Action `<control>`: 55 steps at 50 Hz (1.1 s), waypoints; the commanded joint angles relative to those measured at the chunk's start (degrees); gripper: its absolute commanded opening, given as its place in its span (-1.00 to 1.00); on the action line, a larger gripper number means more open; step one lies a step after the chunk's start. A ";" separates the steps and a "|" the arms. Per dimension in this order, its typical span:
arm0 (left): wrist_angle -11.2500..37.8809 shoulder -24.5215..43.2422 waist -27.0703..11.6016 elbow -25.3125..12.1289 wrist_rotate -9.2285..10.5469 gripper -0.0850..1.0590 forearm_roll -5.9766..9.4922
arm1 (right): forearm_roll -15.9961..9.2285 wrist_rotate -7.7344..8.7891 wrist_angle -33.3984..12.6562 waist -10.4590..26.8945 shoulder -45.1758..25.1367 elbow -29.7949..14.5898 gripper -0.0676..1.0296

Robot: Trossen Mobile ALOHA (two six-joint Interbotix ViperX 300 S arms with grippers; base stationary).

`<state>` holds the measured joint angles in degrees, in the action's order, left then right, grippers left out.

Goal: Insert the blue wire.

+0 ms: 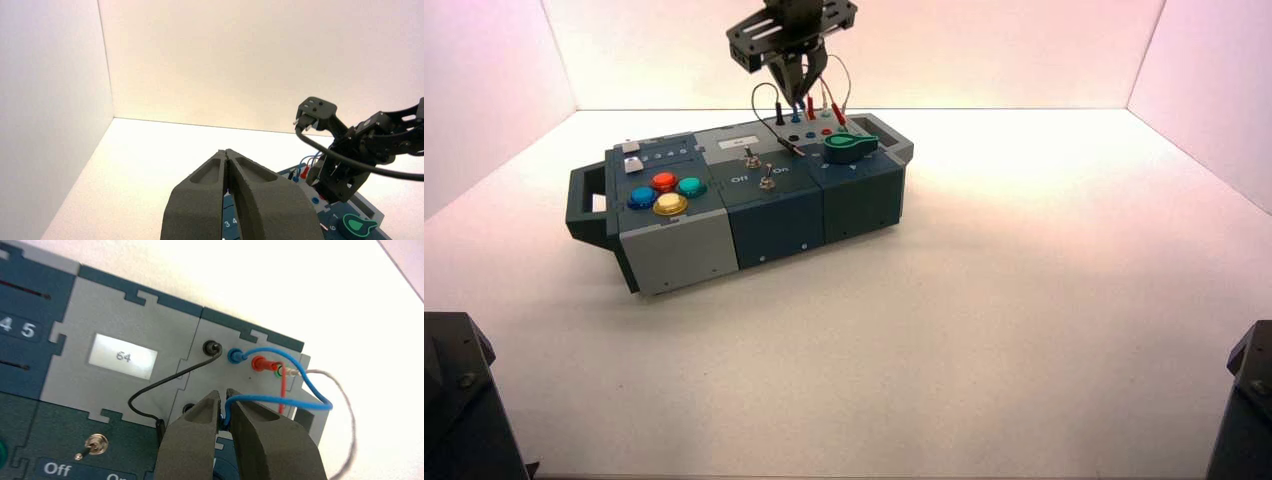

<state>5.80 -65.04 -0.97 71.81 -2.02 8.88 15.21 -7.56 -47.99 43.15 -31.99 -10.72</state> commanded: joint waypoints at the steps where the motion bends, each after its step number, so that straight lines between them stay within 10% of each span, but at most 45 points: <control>1: -0.35 0.26 0.35 -1.67 -0.26 -0.91 -0.09 | -0.44 -0.09 -0.26 0.09 3.96 -1.93 -0.92; 55: -0.35 -0.97 0.44 -1.67 -0.18 -0.91 -0.09 | -2.02 -0.35 0.79 -0.18 0.44 -0.62 -0.92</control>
<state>5.80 -66.36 -0.70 71.81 -2.11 8.88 13.10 -7.65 -47.64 43.07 -33.05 -10.55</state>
